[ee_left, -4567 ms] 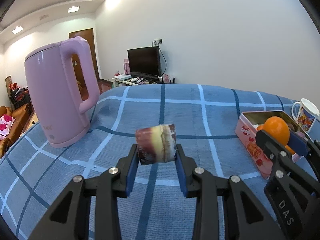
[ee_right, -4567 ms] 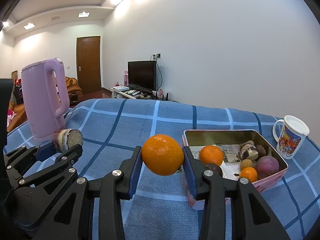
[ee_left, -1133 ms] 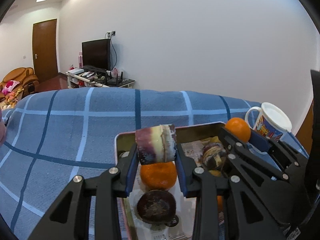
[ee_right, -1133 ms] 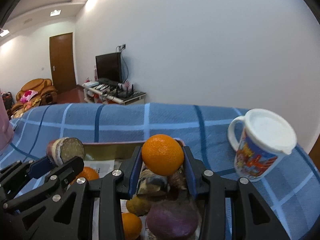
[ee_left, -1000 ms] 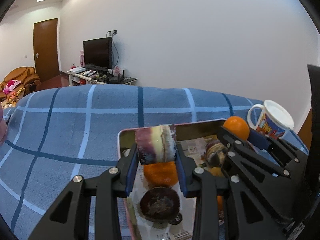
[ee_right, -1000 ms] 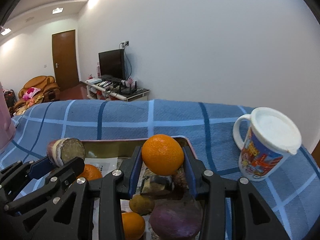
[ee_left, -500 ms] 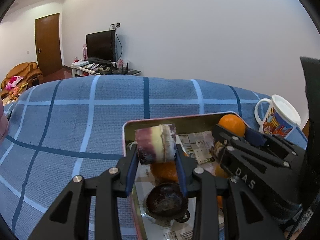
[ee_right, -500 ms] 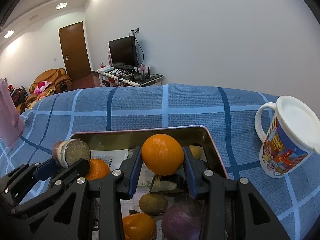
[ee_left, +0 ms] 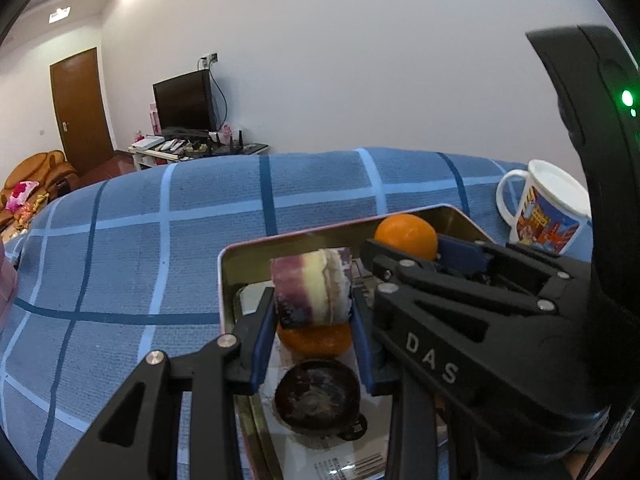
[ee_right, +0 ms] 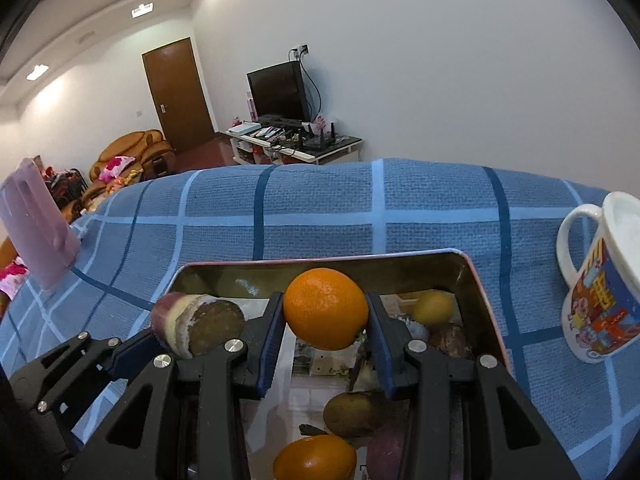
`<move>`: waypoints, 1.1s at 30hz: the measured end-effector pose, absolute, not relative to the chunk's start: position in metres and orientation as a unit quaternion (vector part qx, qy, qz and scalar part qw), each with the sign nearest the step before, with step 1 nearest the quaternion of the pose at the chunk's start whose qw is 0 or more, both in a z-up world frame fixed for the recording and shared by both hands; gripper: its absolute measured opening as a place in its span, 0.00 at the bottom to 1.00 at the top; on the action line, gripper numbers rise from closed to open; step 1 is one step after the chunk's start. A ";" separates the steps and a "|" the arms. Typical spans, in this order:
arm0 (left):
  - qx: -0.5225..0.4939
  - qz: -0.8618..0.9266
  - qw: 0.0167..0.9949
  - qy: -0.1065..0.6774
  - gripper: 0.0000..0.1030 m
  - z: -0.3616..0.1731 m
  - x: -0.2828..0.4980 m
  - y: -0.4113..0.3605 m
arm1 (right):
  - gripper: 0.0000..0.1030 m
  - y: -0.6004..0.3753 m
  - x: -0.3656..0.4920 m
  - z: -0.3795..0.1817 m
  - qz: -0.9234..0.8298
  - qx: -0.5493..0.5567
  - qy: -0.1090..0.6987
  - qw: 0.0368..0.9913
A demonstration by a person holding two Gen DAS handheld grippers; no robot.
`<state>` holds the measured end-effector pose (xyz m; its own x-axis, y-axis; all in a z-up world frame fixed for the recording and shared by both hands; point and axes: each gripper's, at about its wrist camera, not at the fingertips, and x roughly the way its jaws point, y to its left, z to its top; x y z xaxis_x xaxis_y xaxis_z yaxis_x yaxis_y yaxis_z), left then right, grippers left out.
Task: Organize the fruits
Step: 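Lower the orange and taro piece into the tin with both tools, then open both tools to release the orange and taro piece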
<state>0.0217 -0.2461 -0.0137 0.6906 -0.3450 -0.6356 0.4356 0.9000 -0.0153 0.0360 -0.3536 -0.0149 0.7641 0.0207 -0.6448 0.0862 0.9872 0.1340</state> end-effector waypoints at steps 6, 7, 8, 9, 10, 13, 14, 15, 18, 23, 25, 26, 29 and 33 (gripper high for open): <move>0.061 -0.200 0.921 0.328 0.35 -0.013 0.020 -0.242 | 0.42 -0.343 0.032 -0.014 0.021 0.077 0.334 0.939; 0.056 -0.197 0.921 0.332 0.35 -0.013 0.022 -0.240 | 0.42 -0.341 0.032 -0.014 0.024 0.078 0.335 0.939; 0.055 -0.197 0.921 0.333 0.35 -0.014 0.024 -0.239 | 0.42 -0.341 0.031 -0.014 0.021 0.076 0.333 0.940; 0.054 -0.195 0.921 0.332 0.35 -0.014 0.025 -0.239 | 0.42 -0.341 0.030 -0.013 0.019 0.075 0.332 0.940; 0.054 -0.189 0.923 0.331 0.36 -0.014 0.025 -0.238 | 0.42 -0.342 0.029 -0.013 0.016 0.076 0.332 0.940; 0.046 -0.181 0.925 0.330 0.48 -0.014 0.028 -0.236 | 0.46 -0.351 0.025 -0.011 -0.001 0.096 0.324 0.941; 0.042 -0.188 0.925 0.328 0.52 -0.013 0.027 -0.235 | 0.49 -0.355 0.021 -0.009 -0.008 0.104 0.315 0.943; 0.041 -0.195 0.925 0.324 0.61 -0.012 0.025 -0.236 | 0.56 -0.357 0.019 -0.008 -0.013 0.106 0.308 0.945; 0.068 -0.174 0.938 0.292 1.00 -0.007 0.013 -0.240 | 0.73 -0.360 0.009 -0.003 -0.042 0.093 0.282 0.954; 0.070 -0.162 0.948 0.265 1.00 0.000 0.007 -0.236 | 0.76 -0.368 -0.004 0.003 -0.103 0.088 0.257 0.957; 0.065 -0.151 0.946 0.280 1.00 -0.003 0.012 -0.234 | 0.76 -0.372 -0.007 0.004 -0.112 0.090 0.252 0.957; 0.062 -0.147 0.945 0.284 1.00 -0.004 0.015 -0.233 | 0.76 -0.373 -0.008 0.004 -0.112 0.095 0.249 0.957; 0.044 -0.138 0.945 0.294 1.00 -0.006 0.021 -0.227 | 0.76 -0.375 -0.008 -0.001 -0.113 0.097 0.256 0.955; 0.040 -0.132 0.944 0.301 1.00 -0.008 0.024 -0.224 | 0.76 -0.373 -0.017 0.003 -0.129 0.088 0.238 0.959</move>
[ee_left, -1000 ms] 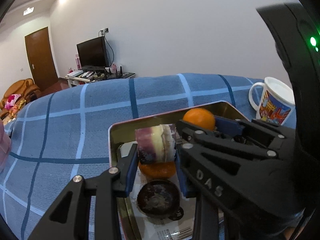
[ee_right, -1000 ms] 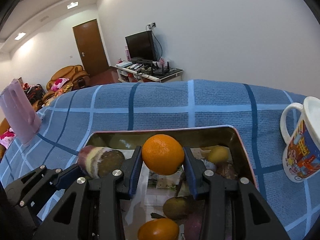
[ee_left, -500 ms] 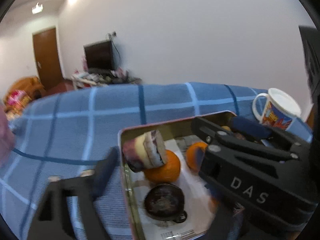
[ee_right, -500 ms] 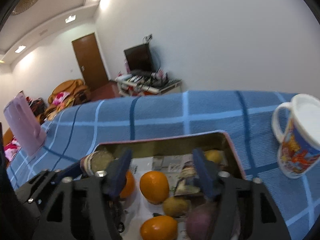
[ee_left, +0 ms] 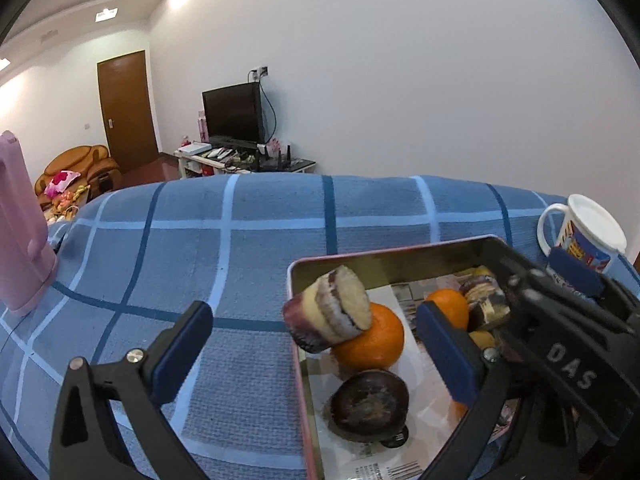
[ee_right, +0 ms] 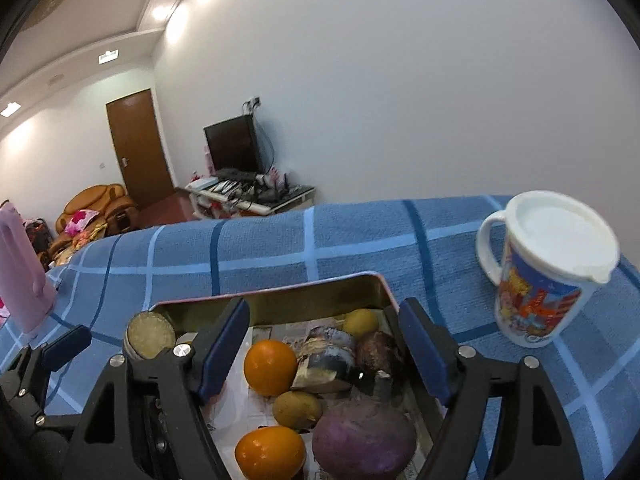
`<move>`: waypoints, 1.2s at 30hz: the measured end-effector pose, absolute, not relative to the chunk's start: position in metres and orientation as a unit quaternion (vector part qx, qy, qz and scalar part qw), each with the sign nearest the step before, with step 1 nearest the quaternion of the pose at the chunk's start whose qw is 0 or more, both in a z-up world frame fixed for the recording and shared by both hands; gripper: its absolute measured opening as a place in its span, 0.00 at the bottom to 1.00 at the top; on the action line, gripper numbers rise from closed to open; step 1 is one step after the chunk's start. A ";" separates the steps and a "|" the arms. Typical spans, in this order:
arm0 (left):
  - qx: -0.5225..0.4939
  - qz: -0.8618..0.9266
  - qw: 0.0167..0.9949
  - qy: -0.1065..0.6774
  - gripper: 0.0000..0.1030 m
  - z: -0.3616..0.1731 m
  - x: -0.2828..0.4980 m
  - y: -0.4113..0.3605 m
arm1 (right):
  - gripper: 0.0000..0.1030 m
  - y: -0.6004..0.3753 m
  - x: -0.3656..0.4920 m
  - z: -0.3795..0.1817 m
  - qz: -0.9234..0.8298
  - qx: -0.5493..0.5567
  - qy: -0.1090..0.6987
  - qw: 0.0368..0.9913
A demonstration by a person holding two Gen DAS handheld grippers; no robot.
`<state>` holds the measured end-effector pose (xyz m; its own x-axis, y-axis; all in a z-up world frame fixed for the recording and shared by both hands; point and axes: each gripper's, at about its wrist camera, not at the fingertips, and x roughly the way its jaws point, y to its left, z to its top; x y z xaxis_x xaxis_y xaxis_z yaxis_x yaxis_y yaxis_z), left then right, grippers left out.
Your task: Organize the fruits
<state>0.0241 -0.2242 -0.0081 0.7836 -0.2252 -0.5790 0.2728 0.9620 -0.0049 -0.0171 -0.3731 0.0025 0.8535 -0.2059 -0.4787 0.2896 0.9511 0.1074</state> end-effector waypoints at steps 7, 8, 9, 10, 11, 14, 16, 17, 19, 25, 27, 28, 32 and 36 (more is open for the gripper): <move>0.034 -0.120 0.949 0.290 1.00 -0.007 0.019 -0.216 | 0.76 -0.368 -0.042 0.011 -0.165 0.081 0.193 0.964; 0.032 -0.120 0.950 0.286 1.00 -0.007 0.017 -0.214 | 0.76 -0.367 -0.048 0.012 -0.167 0.080 0.186 0.965; 0.030 -0.119 0.951 0.283 1.00 -0.006 0.015 -0.212 | 0.76 -0.366 -0.053 0.013 -0.170 0.078 0.178 0.966; 0.028 -0.119 0.952 0.280 1.00 -0.005 0.013 -0.210 | 0.76 -0.366 -0.059 0.014 -0.172 0.076 0.172 0.967; 0.026 -0.118 0.954 0.274 1.00 -0.004 0.009 -0.208 | 0.76 -0.363 -0.064 0.015 -0.174 0.073 0.165 0.968; 0.024 -0.118 0.959 0.257 1.00 -0.001 0.000 -0.203 | 0.76 -0.358 -0.071 0.017 -0.177 0.066 0.160 0.969; 0.028 -0.120 0.960 0.250 1.00 0.000 -0.005 -0.202 | 0.76 -0.354 -0.076 0.019 -0.180 0.061 0.158 0.969; 0.030 -0.120 0.961 0.246 1.00 0.000 -0.009 -0.201 | 0.76 -0.352 -0.081 0.020 -0.181 0.060 0.154 0.970; 0.031 -0.119 0.963 0.239 1.00 0.002 -0.014 -0.198 | 0.76 -0.347 -0.088 0.021 -0.185 0.056 0.147 0.970; 0.028 -0.126 0.969 0.212 1.00 0.006 -0.029 -0.190 | 0.76 -0.337 -0.111 0.025 -0.189 0.048 0.133 0.972; 0.030 -0.127 0.971 0.201 1.00 0.008 -0.036 -0.188 | 0.76 -0.334 -0.119 0.027 -0.189 0.049 0.126 0.973; 0.032 -0.128 0.972 0.197 1.00 0.009 -0.039 -0.187 | 0.76 -0.332 -0.124 0.028 -0.189 0.050 0.122 0.973; 0.040 -0.130 0.974 0.180 1.00 0.012 -0.052 -0.185 | 0.76 -0.328 -0.143 0.032 -0.190 0.052 0.102 0.975; 0.042 -0.134 0.976 0.168 1.00 0.013 -0.064 -0.179 | 0.76 -0.323 -0.158 0.035 -0.194 0.047 0.086 0.976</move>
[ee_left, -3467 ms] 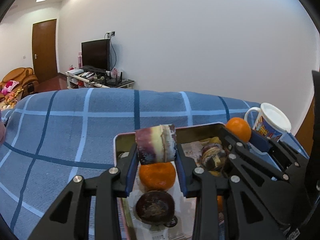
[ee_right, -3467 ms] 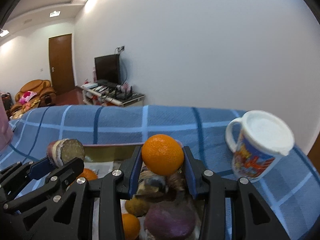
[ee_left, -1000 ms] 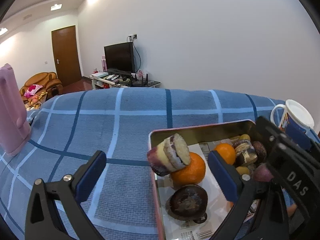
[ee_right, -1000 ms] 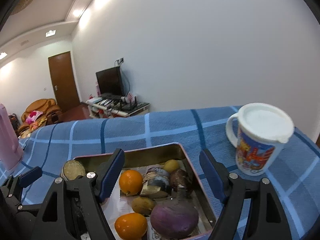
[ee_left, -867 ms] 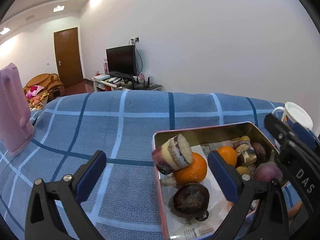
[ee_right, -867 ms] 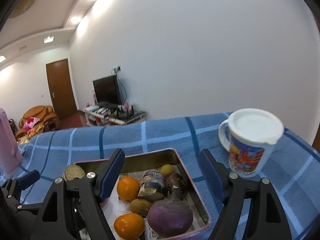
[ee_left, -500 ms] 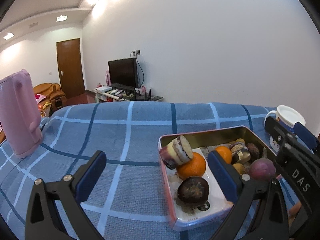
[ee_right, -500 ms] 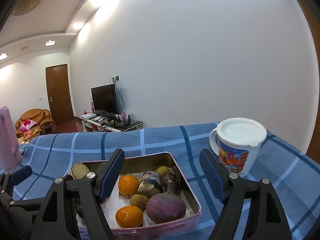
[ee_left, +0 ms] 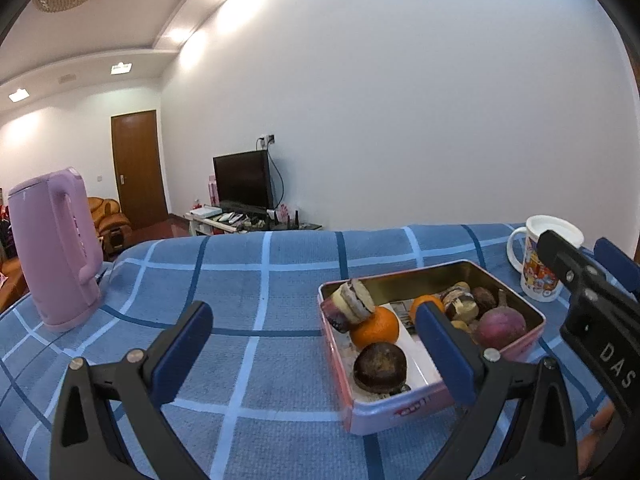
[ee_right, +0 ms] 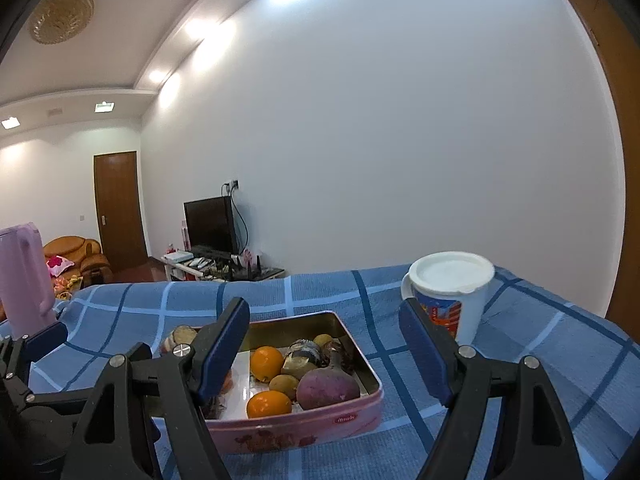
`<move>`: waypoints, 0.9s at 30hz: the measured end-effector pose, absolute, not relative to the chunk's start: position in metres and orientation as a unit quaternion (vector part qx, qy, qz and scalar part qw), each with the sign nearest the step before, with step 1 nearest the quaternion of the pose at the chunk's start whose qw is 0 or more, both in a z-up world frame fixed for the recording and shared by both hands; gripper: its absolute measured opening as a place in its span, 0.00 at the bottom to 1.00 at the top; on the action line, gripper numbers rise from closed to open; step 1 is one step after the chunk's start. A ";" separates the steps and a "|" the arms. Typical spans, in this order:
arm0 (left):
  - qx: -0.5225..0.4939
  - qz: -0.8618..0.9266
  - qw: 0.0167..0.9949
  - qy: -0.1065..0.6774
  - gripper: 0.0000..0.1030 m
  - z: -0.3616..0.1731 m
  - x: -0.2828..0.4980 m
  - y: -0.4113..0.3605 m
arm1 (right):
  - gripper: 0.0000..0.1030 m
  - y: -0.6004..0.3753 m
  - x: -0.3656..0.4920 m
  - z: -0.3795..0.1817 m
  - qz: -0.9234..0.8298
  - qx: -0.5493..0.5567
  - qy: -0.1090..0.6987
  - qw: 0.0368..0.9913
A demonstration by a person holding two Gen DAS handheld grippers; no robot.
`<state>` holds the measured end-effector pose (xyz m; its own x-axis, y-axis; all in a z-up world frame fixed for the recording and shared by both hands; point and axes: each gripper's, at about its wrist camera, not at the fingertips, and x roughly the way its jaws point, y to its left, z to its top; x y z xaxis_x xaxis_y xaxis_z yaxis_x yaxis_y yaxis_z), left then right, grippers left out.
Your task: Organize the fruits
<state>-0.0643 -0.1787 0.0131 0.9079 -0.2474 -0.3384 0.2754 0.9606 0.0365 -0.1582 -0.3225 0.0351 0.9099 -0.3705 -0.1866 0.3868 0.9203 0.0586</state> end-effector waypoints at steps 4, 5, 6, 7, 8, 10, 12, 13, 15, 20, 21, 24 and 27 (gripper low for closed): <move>0.038 -0.136 0.977 0.157 1.00 0.014 -0.075 -0.172 | 0.76 -0.318 -0.169 0.037 -0.202 0.040 0.073 0.976; 0.037 -0.135 0.978 0.154 1.00 0.015 -0.078 -0.171 | 0.76 -0.317 -0.172 0.038 -0.205 0.037 0.068 0.976; 0.036 -0.136 0.979 0.150 1.00 0.015 -0.080 -0.170 | 0.76 -0.315 -0.175 0.039 -0.209 0.035 0.063 0.975; 0.034 -0.137 0.979 0.149 1.00 0.015 -0.081 -0.169 | 0.76 -0.314 -0.177 0.039 -0.212 0.034 0.059 0.975; 0.034 -0.138 0.979 0.148 1.00 0.016 -0.083 -0.169 | 0.77 -0.313 -0.180 0.039 -0.215 0.033 0.056 0.974; 0.033 -0.137 0.979 0.150 1.00 0.016 -0.084 -0.168 | 0.79 -0.311 -0.183 0.040 -0.219 0.032 0.052 0.974; 0.031 -0.139 0.978 0.150 1.00 0.016 -0.084 -0.167 | 0.79 -0.309 -0.189 0.041 -0.223 0.032 0.044 0.973; 0.030 -0.140 0.978 0.149 1.00 0.016 -0.084 -0.167 | 0.79 -0.309 -0.190 0.041 -0.225 0.033 0.041 0.973; 0.030 -0.141 0.978 0.149 1.00 0.016 -0.085 -0.166 | 0.79 -0.310 -0.189 0.042 -0.226 0.033 0.041 0.973; 0.031 -0.140 0.978 0.150 1.00 0.016 -0.085 -0.167 | 0.79 -0.311 -0.187 0.043 -0.224 0.034 0.046 0.973; 0.031 -0.140 0.978 0.150 1.00 0.016 -0.085 -0.167 | 0.79 -0.311 -0.187 0.043 -0.224 0.034 0.046 0.973; 0.031 -0.139 0.978 0.151 1.00 0.016 -0.085 -0.167 | 0.79 -0.311 -0.187 0.043 -0.224 0.034 0.046 0.973; 0.031 -0.137 0.978 0.152 1.00 0.016 -0.084 -0.167 | 0.79 -0.311 -0.187 0.043 -0.225 0.034 0.046 0.973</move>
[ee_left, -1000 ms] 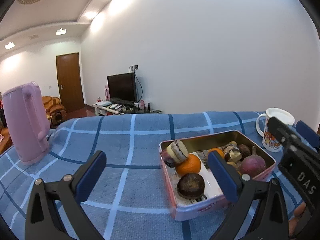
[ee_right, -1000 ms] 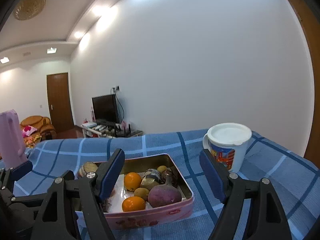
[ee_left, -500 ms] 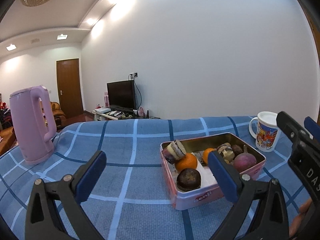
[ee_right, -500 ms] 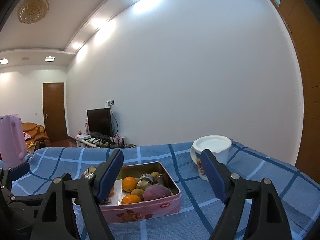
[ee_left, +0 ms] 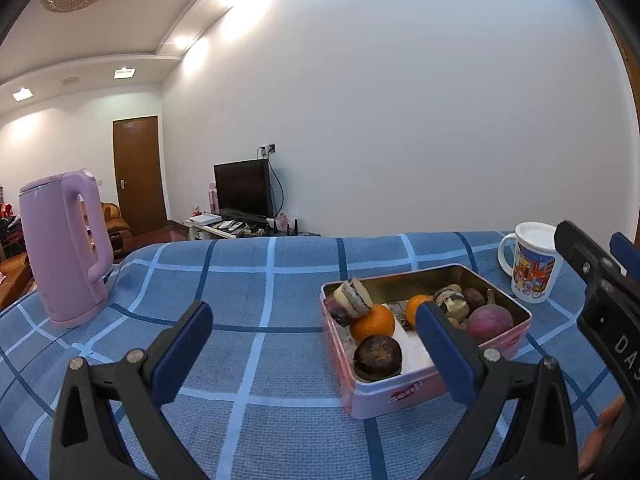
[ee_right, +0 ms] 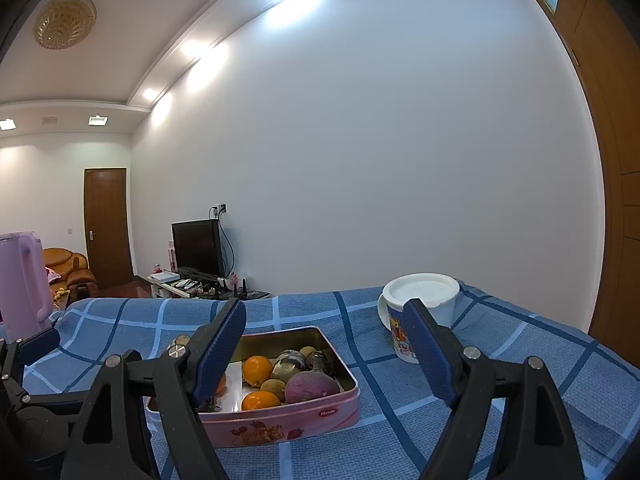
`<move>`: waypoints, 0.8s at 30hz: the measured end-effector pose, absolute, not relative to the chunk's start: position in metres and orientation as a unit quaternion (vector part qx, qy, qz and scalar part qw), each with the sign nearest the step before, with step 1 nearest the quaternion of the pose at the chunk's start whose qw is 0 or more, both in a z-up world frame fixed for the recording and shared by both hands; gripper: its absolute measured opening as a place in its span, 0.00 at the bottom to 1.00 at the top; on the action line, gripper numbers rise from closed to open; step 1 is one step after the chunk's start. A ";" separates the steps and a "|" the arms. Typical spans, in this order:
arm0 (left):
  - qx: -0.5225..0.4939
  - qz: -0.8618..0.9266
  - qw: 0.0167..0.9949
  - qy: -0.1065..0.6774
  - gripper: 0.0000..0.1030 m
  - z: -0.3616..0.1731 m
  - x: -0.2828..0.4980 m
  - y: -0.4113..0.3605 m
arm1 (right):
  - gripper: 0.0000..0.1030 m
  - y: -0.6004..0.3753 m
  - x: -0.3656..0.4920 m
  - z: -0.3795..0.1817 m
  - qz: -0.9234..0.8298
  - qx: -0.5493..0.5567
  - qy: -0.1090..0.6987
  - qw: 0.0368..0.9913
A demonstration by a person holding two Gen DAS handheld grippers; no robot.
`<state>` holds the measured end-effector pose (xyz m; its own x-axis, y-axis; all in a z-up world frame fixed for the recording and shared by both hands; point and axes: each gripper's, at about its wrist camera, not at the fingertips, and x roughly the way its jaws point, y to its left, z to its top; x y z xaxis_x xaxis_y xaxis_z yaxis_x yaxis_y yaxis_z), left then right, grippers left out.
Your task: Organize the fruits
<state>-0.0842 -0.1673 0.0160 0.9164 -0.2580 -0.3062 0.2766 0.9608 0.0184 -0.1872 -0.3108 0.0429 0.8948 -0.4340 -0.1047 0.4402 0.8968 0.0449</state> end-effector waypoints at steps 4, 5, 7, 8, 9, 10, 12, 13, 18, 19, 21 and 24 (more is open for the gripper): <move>0.032 -0.136 0.978 0.153 1.00 0.016 -0.084 -0.167 | 0.79 -0.311 -0.187 0.043 -0.226 0.034 0.047 0.972; 0.031 -0.136 0.978 0.152 1.00 0.016 -0.084 -0.167 | 0.79 -0.311 -0.187 0.043 -0.226 0.034 0.047 0.972; 0.031 -0.136 0.978 0.153 1.00 0.016 -0.084 -0.167 | 0.79 -0.311 -0.187 0.043 -0.226 0.034 0.047 0.972; 0.031 -0.137 0.978 0.153 1.00 0.016 -0.084 -0.167 | 0.79 -0.311 -0.187 0.043 -0.226 0.034 0.047 0.972; 0.030 -0.136 0.978 0.153 1.00 0.016 -0.084 -0.167 | 0.79 -0.311 -0.187 0.043 -0.226 0.034 0.047 0.972; 0.030 -0.136 0.978 0.153 1.00 0.016 -0.084 -0.166 | 0.79 -0.311 -0.187 0.043 -0.226 0.034 0.047 0.972; 0.030 -0.135 0.978 0.154 1.00 0.016 -0.084 -0.165 | 0.79 -0.311 -0.187 0.043 -0.226 0.034 0.047 0.972; 0.030 -0.135 0.978 0.154 1.00 0.016 -0.084 -0.165 | 0.79 -0.311 -0.187 0.043 -0.226 0.034 0.047 0.972; 0.030 -0.134 0.979 0.154 1.00 0.016 -0.084 -0.165 | 0.79 -0.311 -0.188 0.043 -0.226 0.034 0.047 0.972; 0.029 -0.133 0.979 0.154 1.00 0.016 -0.084 -0.164 | 0.79 -0.311 -0.187 0.043 -0.227 0.034 0.047 0.972; 0.030 -0.133 0.979 0.155 1.00 0.016 -0.083 -0.164 | 0.79 -0.311 -0.188 0.043 -0.226 0.034 0.047 0.972; 0.031 -0.132 0.979 0.155 1.00 0.016 -0.083 -0.164 | 0.79 -0.312 -0.187 0.043 -0.227 0.034 0.048 0.972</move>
<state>-0.0831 -0.1644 0.0158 0.9174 -0.2489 -0.3106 0.2678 0.9633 0.0189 -0.1874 -0.3118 0.0428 0.8927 -0.4374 -0.1088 0.4440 0.8949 0.0448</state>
